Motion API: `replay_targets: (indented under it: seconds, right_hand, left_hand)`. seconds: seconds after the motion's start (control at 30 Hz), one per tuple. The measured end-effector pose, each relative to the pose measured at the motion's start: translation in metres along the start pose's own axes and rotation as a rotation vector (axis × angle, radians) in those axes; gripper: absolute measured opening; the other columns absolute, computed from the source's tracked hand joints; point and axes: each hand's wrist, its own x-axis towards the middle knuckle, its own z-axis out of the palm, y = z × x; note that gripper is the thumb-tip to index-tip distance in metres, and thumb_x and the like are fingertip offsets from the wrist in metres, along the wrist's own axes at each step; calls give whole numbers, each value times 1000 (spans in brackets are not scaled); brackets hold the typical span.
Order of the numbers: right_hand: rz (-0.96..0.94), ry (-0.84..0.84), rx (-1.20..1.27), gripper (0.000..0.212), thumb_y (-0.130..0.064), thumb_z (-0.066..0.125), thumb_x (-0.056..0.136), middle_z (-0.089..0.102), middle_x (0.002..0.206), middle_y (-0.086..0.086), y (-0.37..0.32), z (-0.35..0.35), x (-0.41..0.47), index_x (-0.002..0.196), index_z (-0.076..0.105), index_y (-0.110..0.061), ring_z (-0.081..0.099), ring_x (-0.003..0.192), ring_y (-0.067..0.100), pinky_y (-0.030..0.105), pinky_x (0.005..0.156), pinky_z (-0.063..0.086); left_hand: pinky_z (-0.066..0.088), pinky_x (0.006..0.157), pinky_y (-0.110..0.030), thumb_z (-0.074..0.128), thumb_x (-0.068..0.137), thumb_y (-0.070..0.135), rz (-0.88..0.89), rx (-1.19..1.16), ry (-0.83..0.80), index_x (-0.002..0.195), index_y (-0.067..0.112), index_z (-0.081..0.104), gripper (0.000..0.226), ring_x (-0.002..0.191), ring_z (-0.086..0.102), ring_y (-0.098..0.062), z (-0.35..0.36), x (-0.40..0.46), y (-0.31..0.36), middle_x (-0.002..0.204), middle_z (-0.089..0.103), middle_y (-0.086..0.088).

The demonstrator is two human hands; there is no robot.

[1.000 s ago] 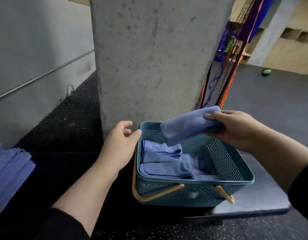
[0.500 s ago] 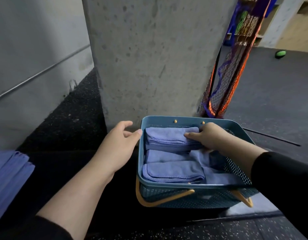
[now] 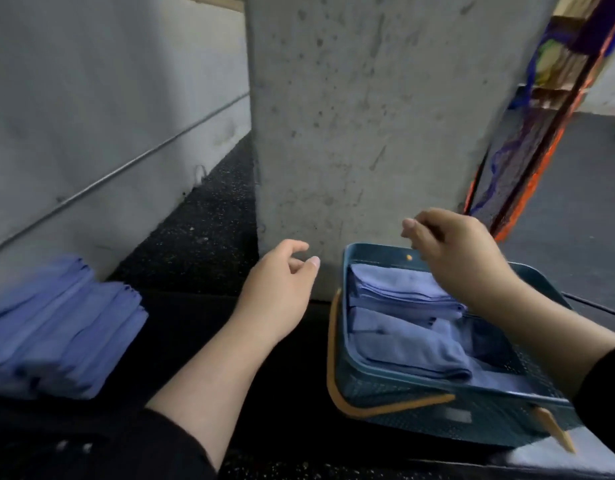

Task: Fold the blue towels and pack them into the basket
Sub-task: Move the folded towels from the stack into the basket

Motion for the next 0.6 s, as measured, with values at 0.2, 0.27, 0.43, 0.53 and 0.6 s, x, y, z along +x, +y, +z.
replay_targets:
  seconds: [0.2,0.27,0.43,0.53,0.6]
  right_hand:
    - [-115,-193,234,20,-43,61,90,72,76,-2,-118,54,2,86,67,-24,69,74,20,50,80,56]
    - [-150,-263,294,18,-46,59,89,72,81,-3,-153,80,0,91,66,-30,69,76,18,46,80,56]
    - [-203,-432,378,12,-38,63,94,67,80,-10,-219,148,-8,100,68,-29,60,68,-2,11,66,46]
    - [-229,-514,370,11,-37,62,96,65,81,-13,-243,189,-12,103,66,-29,55,64,-7,7,60,40]
    - [-243,-585,329,10,-37,60,98,66,84,-16,-255,213,-15,106,64,-34,58,69,-8,7,62,41]
  left_hand:
    - [51,77,-32,53,102,34,52,124,255,118,28,63,20,89,62,-10,-80,-2,-38,95,65,11]
    - [50,78,-34,53,102,32,41,178,352,115,26,65,19,90,62,-12,-112,-4,-60,97,67,8]
    - [42,70,-22,53,101,25,-30,198,579,93,30,63,14,81,59,-8,-194,-13,-119,89,66,9]
    - [47,89,-36,54,98,30,-155,306,755,97,29,66,12,99,62,-21,-241,-14,-162,102,68,5]
    - [45,99,-46,56,97,41,-345,381,741,120,26,64,30,117,58,-29,-263,-14,-191,123,65,-3]
